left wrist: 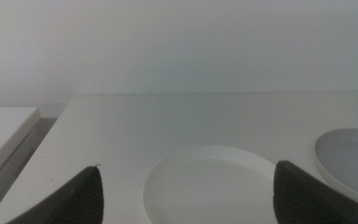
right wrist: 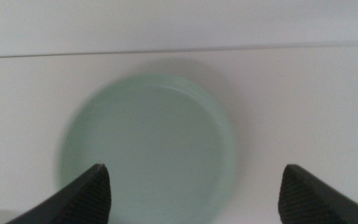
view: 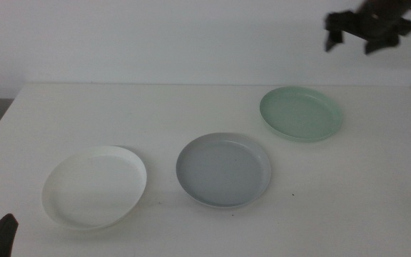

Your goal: Stack the three bowls on top of each other.

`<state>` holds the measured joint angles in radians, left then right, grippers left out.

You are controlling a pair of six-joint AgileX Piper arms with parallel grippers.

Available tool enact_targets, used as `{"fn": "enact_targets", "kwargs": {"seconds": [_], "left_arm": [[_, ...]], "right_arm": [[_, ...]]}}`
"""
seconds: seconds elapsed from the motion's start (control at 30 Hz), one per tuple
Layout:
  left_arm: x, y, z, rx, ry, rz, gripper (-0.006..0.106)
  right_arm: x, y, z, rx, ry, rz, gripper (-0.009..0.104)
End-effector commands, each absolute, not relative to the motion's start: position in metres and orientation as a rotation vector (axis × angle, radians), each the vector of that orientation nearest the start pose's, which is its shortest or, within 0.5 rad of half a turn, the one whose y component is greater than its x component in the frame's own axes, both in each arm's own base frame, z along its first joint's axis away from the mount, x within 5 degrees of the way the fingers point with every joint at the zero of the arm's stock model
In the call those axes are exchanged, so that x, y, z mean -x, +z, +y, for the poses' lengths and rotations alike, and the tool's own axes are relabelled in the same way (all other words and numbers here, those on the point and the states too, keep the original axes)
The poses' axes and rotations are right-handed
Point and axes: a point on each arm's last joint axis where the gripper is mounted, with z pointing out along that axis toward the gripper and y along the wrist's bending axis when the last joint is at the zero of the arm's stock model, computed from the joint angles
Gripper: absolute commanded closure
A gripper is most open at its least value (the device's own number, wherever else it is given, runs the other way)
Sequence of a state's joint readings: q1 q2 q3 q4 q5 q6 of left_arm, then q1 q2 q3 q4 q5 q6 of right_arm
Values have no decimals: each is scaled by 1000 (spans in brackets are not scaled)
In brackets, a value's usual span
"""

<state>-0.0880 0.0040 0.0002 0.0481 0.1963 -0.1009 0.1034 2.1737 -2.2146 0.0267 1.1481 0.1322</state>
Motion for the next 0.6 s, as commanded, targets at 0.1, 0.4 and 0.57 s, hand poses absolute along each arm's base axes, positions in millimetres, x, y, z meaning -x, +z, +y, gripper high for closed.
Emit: {"fn": "enact_targets", "kwargs": {"seconds": [0.1, 0.4, 0.57], "left_arm": [[-56, 197, -4, -26, -100, 1666, 7], [-56, 197, -4, -26, -100, 1666, 7], [-56, 197, -4, -26, -100, 1666, 7]], "right_arm": [[-503, 247, 18, -183, 201, 2743, 14], [-519, 183, 17, -212, 219, 2825, 18], [-525, 161, 17, -233, 222, 2823, 26]]}}
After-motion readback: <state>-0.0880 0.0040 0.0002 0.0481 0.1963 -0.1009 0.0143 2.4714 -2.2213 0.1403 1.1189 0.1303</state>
